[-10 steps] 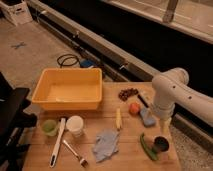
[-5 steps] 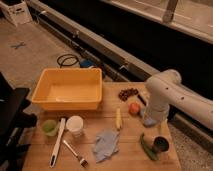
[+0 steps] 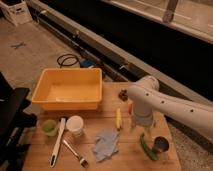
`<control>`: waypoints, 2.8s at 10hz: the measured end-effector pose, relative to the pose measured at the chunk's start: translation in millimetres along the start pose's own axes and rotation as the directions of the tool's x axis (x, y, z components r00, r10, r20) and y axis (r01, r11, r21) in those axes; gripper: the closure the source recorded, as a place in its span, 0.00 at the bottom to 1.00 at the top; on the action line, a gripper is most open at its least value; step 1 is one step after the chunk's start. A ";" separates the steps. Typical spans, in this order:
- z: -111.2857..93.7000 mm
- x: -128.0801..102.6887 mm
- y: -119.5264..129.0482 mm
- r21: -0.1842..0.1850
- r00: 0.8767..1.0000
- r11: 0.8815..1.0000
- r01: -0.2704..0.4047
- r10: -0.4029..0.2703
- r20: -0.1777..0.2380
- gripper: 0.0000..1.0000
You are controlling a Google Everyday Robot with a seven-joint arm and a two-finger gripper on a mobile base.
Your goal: Place pepper in paper cup
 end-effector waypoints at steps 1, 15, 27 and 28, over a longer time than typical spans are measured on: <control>5.3 -2.9 -4.8 -0.014 0.999 0.999 0.035 -0.035 -0.005 0.39; 25.2 -1.0 -2.7 0.013 0.986 0.986 0.168 -0.168 -0.013 0.39; 66.9 27.0 0.0 0.063 0.965 0.963 0.263 -0.261 -0.041 0.39; 76.6 30.4 0.7 0.082 0.963 0.960 0.268 -0.267 -0.028 0.39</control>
